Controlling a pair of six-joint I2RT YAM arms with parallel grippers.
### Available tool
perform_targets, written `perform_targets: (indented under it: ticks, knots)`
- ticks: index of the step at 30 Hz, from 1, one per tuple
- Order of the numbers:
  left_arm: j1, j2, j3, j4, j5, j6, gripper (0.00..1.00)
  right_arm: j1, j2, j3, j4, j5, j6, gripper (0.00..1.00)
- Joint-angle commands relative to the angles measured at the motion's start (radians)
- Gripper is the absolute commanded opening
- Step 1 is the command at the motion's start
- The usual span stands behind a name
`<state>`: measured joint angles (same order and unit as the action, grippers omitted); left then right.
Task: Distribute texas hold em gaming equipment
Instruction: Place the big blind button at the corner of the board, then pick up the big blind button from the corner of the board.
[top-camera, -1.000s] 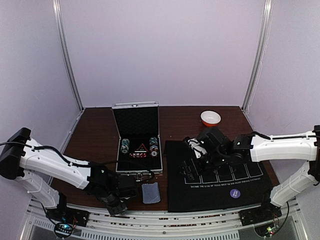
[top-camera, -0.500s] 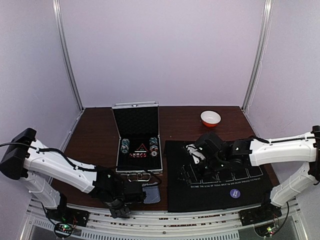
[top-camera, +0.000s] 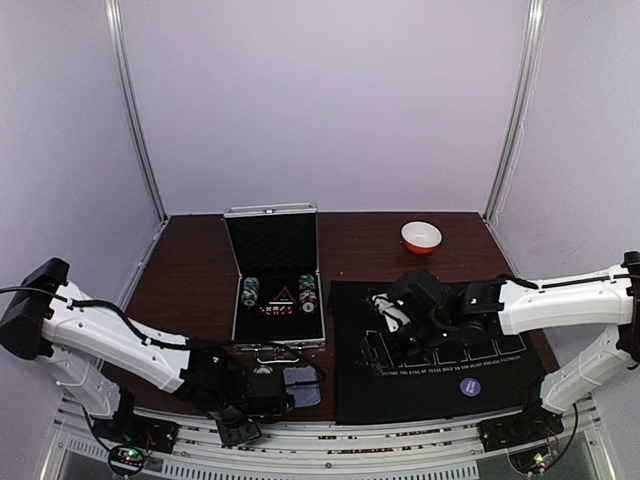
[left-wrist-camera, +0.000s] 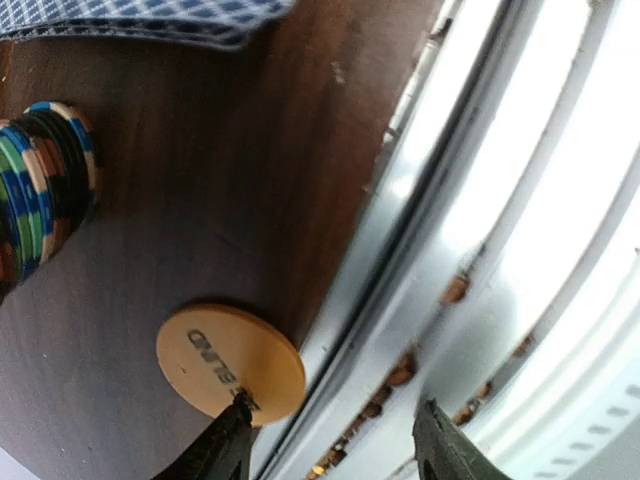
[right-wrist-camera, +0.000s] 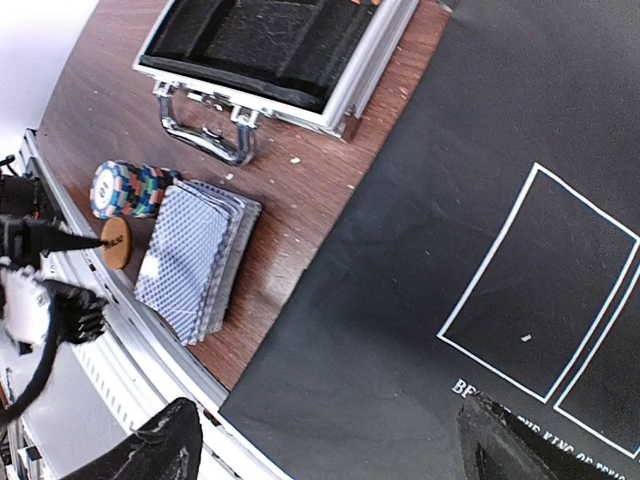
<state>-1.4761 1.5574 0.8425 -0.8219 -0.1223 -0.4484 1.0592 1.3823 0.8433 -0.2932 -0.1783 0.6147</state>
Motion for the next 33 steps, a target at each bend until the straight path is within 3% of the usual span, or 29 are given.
perform_targets:
  ticks: [1, 7, 10, 17, 25, 33]
  knots:
    - [-0.010, -0.079, 0.041, -0.037, 0.048, -0.045, 0.59, 0.006, -0.023, 0.022, -0.069, 0.044, 0.044, 0.90]
    - [-0.010, -0.202, 0.058, -0.080, 0.037, -0.180, 0.62, 0.041, -0.047, 0.059, -0.124, 0.070, 0.106, 0.84]
    - [-0.009, -0.281, 0.067, -0.111, 0.008, -0.289, 0.59, 0.099, -0.046, 0.099, -0.151, 0.113, 0.144, 0.80]
    - [0.073, -0.463, -0.064, -0.144, -0.016, -0.531, 0.46, 0.270, 0.058, 0.135, 0.075, 0.101, 0.284, 0.67]
    - [0.232, -0.691, -0.273, -0.002, -0.025, -0.562, 0.37, 0.379, 0.303, 0.301, 0.214, 0.052, 0.264, 0.60]
    - [0.277, -0.693, -0.335, 0.145, -0.006, -0.566, 0.36, 0.380, 0.525, 0.493, 0.222, 0.048, 0.226, 0.52]
